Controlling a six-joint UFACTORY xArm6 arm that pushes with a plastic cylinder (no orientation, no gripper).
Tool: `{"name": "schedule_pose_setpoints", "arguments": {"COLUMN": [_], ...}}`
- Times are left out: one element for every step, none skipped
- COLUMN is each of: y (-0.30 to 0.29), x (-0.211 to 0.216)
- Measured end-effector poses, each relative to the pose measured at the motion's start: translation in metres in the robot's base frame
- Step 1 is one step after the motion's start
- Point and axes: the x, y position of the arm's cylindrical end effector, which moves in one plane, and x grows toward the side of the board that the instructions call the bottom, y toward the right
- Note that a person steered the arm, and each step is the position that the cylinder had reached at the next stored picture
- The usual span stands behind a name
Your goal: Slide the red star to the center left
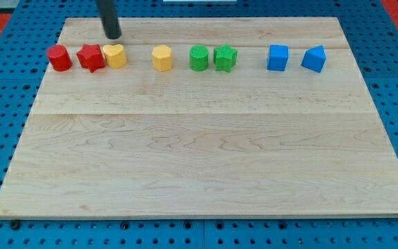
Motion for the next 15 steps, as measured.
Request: {"name": "schedule_pose_setpoints", "arguments": {"y": [0.030, 0.030, 0.030, 0.030, 0.030, 0.030, 0.032, 0.038, 0.043, 0.050, 0.072, 0.128, 0.154, 0.155, 0.155], "x": [-0.009, -0.009, -0.009, -0.008, -0.007, -0.007, -0.007, -0.007, -0.007, -0.007, -0.007, -0.007, -0.007, -0.008, -0.008]}}
